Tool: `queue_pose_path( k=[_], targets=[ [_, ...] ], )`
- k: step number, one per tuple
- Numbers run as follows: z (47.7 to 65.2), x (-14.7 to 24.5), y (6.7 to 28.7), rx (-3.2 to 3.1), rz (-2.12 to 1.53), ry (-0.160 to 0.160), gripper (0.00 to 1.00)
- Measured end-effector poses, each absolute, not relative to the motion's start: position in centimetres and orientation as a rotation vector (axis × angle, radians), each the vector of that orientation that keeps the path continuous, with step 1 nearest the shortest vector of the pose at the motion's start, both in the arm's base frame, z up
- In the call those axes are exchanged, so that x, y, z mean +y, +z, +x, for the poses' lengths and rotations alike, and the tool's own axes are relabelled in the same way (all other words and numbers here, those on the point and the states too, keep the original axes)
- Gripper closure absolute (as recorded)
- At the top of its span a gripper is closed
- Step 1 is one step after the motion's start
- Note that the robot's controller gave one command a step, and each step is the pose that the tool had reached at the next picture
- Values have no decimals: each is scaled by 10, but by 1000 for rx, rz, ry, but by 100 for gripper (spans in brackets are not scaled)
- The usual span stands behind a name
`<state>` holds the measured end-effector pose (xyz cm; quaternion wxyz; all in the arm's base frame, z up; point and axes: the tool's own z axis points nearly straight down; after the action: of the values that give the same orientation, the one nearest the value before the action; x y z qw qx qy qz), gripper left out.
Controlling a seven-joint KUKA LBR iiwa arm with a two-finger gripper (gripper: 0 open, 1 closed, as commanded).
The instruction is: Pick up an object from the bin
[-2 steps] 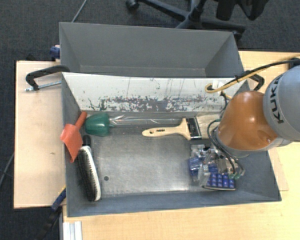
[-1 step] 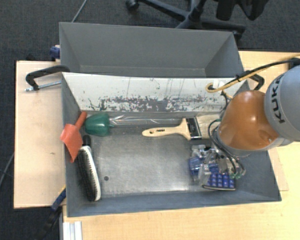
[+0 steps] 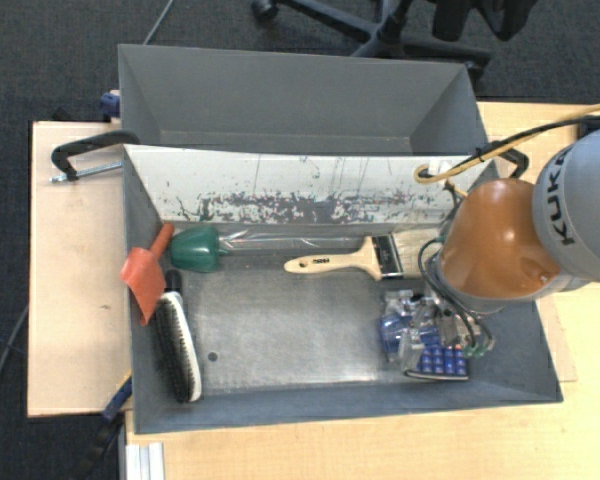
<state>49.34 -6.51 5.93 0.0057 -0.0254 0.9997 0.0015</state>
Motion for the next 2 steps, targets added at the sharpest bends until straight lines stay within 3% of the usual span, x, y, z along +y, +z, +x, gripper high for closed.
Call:
queue_pose_path(
  k=[2],
  targets=[
    [496,-65,92,3119,-78,3,100]
  ],
)
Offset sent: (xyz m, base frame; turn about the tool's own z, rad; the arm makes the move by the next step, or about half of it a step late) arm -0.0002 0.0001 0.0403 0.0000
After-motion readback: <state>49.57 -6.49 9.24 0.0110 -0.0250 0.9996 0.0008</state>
